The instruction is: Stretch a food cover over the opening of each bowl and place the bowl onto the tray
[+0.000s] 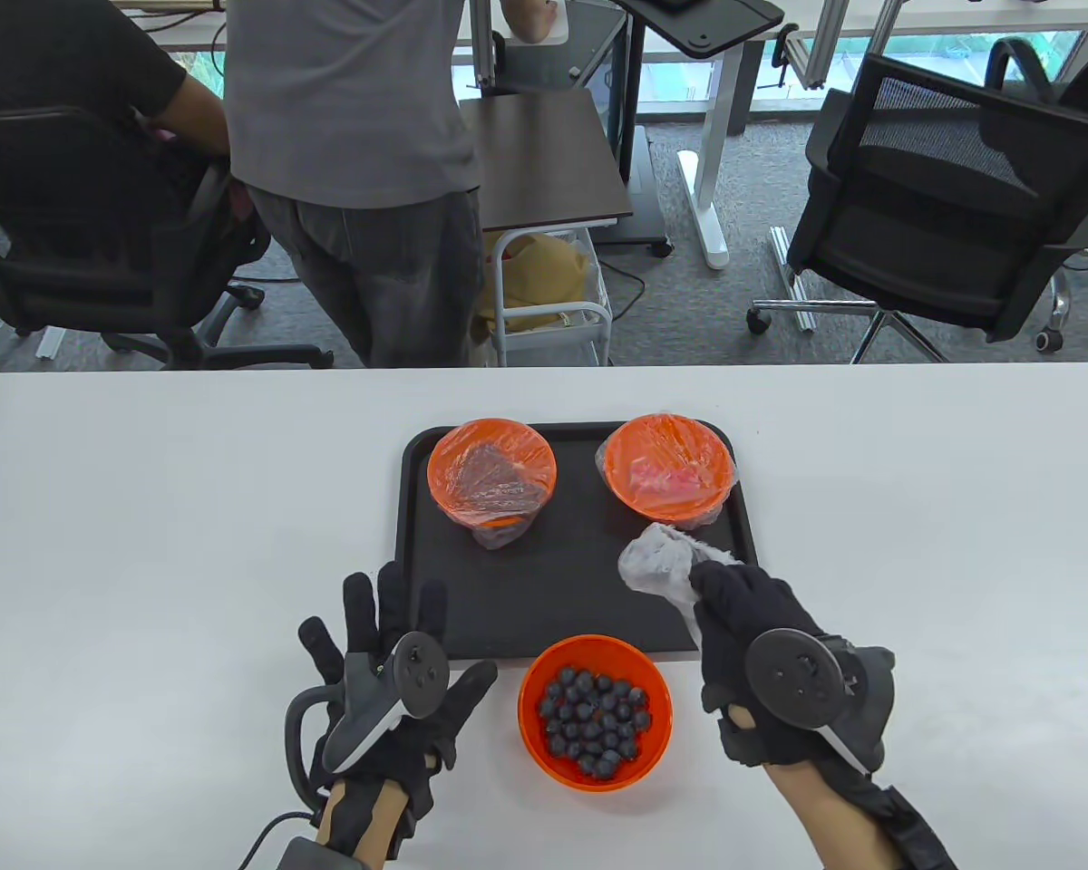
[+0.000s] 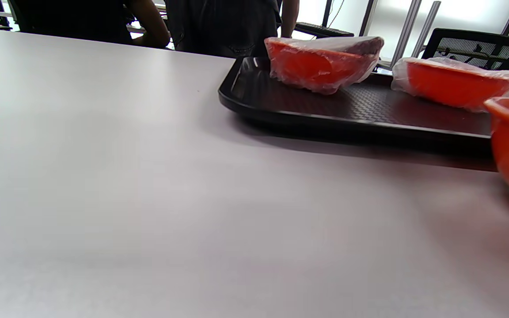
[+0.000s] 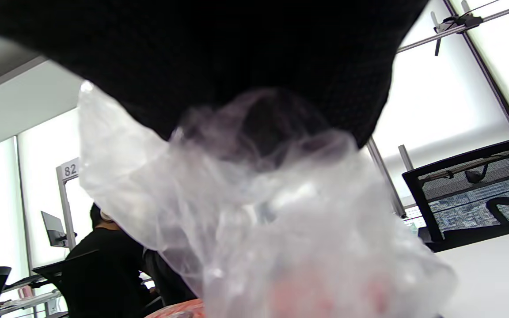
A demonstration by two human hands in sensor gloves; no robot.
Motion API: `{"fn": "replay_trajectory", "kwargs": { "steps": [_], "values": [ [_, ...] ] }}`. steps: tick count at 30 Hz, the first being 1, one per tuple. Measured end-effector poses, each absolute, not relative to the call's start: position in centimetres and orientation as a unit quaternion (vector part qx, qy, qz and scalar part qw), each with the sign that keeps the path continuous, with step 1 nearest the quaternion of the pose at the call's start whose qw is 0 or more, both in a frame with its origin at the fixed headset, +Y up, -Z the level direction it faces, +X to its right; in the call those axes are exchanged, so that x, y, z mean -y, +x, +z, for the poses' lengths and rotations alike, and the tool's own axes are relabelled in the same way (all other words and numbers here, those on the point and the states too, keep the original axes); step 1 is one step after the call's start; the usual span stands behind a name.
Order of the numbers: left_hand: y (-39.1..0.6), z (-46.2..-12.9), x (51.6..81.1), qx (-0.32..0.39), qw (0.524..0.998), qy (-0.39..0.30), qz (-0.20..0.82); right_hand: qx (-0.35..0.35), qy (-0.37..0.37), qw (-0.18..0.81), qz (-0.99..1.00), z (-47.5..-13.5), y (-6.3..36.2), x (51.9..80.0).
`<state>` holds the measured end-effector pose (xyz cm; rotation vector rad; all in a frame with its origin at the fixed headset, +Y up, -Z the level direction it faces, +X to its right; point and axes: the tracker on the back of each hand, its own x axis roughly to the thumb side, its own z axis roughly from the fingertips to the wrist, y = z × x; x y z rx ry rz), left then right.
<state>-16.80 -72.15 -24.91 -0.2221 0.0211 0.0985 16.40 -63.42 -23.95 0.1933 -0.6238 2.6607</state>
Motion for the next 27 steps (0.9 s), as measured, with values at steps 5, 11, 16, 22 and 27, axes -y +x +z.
{"fn": "replay_trajectory", "kwargs": {
  "steps": [5,11,16,22,27],
  "values": [
    [-16.0,-24.4,71.2,0.028,0.993,-0.077,0.084,0.214,0.086,0.231,0.945,-23.5,14.7,65.3],
    [-16.4,-24.3,70.4,0.068,0.978,-0.011,0.196,0.241,0.117,0.243,0.932,-22.7,14.0,65.7],
    [-17.3,-24.5,70.1,0.086,0.940,0.000,0.331,0.238,0.145,0.305,0.911,-22.1,14.1,65.5],
    [-17.5,-25.7,71.5,0.104,0.862,-0.075,0.491,0.173,0.164,0.464,0.853,-22.3,14.9,65.7],
    [-17.3,-26.4,72.1,0.129,0.819,-0.089,0.552,0.152,0.181,0.492,0.838,-22.4,15.1,65.8]
  ]
}}
